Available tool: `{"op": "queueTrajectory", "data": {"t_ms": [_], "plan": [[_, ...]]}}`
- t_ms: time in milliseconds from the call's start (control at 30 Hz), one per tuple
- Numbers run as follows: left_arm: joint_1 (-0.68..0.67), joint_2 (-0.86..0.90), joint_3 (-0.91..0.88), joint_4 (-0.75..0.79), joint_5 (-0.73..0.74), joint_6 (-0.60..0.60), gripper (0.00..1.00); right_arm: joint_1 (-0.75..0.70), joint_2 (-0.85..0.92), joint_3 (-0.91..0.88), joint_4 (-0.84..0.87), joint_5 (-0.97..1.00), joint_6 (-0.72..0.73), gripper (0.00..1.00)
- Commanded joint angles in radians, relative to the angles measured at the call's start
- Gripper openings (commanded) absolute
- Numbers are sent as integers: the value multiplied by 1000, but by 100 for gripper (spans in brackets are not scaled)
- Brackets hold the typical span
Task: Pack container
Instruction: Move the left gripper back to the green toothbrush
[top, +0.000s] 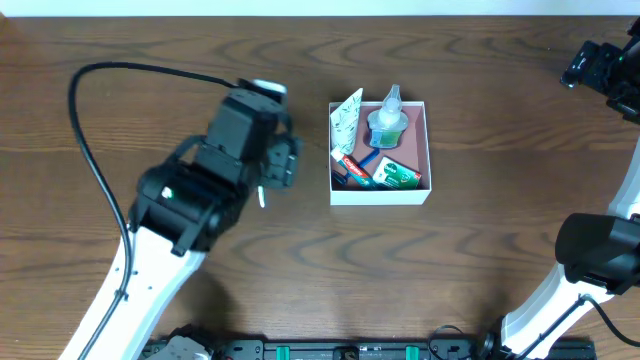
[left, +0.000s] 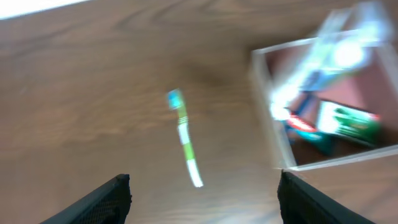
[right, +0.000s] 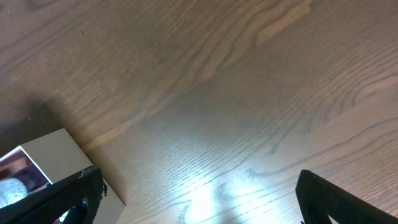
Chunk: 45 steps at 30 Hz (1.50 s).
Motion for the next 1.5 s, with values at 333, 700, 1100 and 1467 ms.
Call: {"op": "queueTrajectory", "data": {"t_ms": [333,700,1100,1467], "plan": [[200,363,-59,-5,58,-65,66,-2,-23,10,-1,0,14,99],[215,559,-59,41,137,-64,66,-2,-23,10,-1,0,14,99],[219,639,-60,88,210,-63,66,-2,-23,10,-1,0,14,99],[271,656,-61,101,238,-60,66,-2,-23,10,-1,0,14,99]]}}
